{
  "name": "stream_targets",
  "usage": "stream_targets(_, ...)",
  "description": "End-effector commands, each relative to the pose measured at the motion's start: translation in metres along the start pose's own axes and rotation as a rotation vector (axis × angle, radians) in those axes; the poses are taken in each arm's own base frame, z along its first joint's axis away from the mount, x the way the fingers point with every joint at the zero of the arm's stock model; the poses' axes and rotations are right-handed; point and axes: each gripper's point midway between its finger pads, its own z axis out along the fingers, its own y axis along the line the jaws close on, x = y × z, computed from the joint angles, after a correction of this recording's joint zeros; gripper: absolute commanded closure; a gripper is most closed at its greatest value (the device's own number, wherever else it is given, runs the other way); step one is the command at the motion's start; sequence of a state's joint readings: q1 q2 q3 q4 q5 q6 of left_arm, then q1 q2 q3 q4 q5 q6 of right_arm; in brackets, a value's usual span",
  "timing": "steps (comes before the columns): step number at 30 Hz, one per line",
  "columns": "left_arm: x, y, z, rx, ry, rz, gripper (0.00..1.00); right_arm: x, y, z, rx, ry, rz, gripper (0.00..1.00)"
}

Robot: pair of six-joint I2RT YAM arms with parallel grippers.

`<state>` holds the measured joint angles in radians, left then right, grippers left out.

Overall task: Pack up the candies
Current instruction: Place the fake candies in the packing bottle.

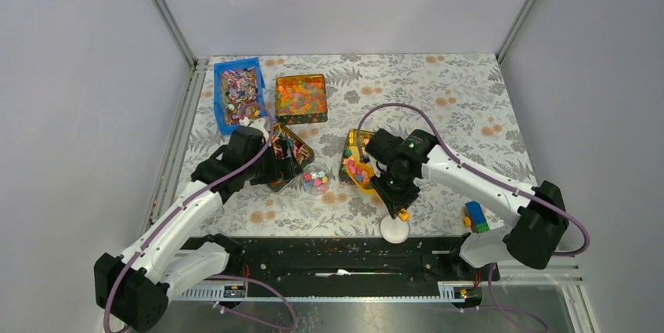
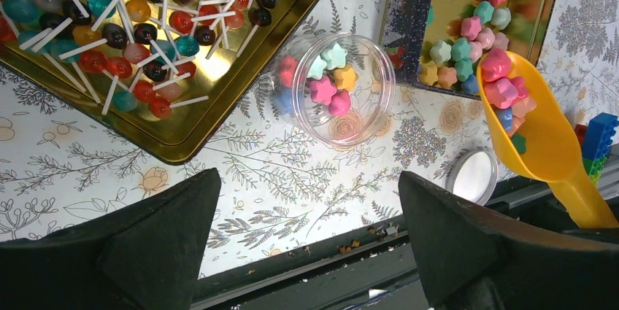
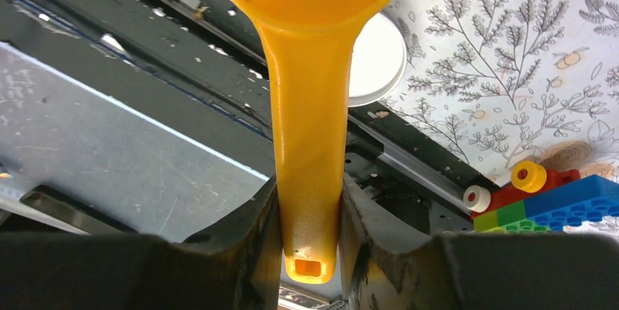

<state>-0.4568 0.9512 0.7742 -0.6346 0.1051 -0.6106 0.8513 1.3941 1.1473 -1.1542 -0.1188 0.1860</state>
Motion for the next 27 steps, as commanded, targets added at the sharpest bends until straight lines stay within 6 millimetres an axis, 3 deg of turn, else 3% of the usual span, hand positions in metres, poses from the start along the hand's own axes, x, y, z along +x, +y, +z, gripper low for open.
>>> stream_targets(1,-0.012,-0.001,0.001,-0.006,-0.041,0.004,0.03,-0.012,0.021,-0.018,-0.079,-0.021,-0.053,1.0)
stream_targets(9,-0.006,0.001,0.006,-0.014,-0.011,-0.005,0.03,-0.024,0.043,-0.026,-0.151,-0.004,-0.113,1.0)
stream_targets(27,0.003,-0.001,0.013,-0.005,0.057,0.0,0.03,-0.047,0.088,-0.016,-0.358,0.121,-0.107,1.0)
